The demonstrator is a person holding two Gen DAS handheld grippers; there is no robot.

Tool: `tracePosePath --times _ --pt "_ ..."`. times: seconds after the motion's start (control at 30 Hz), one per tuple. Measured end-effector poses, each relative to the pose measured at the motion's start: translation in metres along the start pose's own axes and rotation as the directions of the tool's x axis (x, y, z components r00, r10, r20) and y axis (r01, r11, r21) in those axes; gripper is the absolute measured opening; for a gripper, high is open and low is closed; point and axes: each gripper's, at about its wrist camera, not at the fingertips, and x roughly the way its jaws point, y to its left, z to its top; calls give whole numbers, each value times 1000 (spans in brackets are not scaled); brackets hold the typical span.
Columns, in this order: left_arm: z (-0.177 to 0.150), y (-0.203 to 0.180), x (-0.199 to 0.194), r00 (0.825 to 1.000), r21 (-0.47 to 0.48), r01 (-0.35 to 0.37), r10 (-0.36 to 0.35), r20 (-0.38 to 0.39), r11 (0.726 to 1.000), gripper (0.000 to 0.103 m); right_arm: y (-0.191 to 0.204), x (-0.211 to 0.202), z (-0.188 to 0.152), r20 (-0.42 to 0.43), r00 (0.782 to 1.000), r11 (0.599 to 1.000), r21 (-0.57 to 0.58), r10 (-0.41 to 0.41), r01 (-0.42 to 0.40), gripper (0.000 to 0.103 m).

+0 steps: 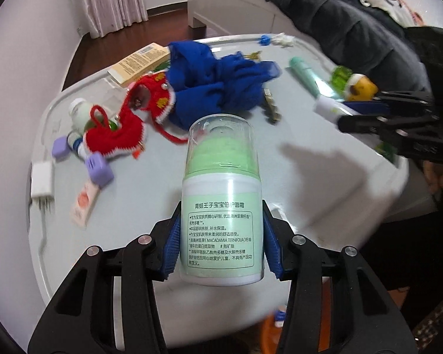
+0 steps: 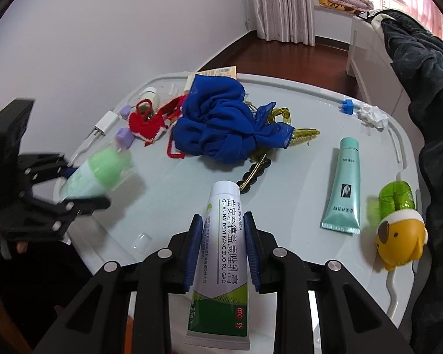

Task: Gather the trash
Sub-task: 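Drop the cream jar from the left gripper into the bucket while the right drops the ointment tube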

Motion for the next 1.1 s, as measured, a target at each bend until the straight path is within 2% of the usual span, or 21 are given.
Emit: tracePosePath --times 0.13,0.23,0.37,0.5,0.57,0.63,0.7,0.77,0.8,0.83,0.87,0.9,1.1 --pt "-29 -22 -22 1000 5 16 -16 -1 1000 46 15 -22 -23 38 999 998 43 34 -36 29" --pt "-57 -39 -33 998 -22 52 -52 -21 998 46 35 -32 -57 27 998 997 55 53 -54 29" --pt "-97 -60 -30 992 -44 93 -96 -87 995 46 60 -30 -118 -58 994 991 103 91 -85 29" --pt "-134 -79 -19 978 -58 132 -140 -154 990 46 77 -15 -170 -163 976 977 179 146 -116 29" --pt "-147 -85 -10 969 -76 144 -156 -192 987 46 83 -5 -186 -203 969 976 194 141 -101 29" --pt "-155 -92 -4 966 -67 129 -141 -218 989 46 91 8 -198 -260 959 982 173 117 -73 29" --pt "-161 -99 0 964 -62 117 -128 -231 991 46 92 15 -203 -282 954 984 173 99 -51 29" --pt "-162 -105 -1 965 -42 113 -119 -232 993 47 91 21 -203 -307 947 982 183 98 -42 48" --pt "-161 -109 -3 970 -29 102 -106 -220 994 49 90 21 -203 -303 950 983 180 77 -23 65" --pt "-159 -111 -6 974 -17 89 -91 -206 996 54 89 21 -203 -298 953 984 176 55 -2 76" --pt "-159 -113 -9 978 -9 79 -79 -193 997 64 88 21 -202 -298 954 985 170 36 16 77" --pt "-158 -114 -13 982 -4 68 -68 -175 998 70 85 20 -202 -293 956 985 171 22 29 77" --pt "-148 -104 -21 993 -34 9 -14 -120 999 71 69 16 -198 -255 967 975 213 -5 62 81"
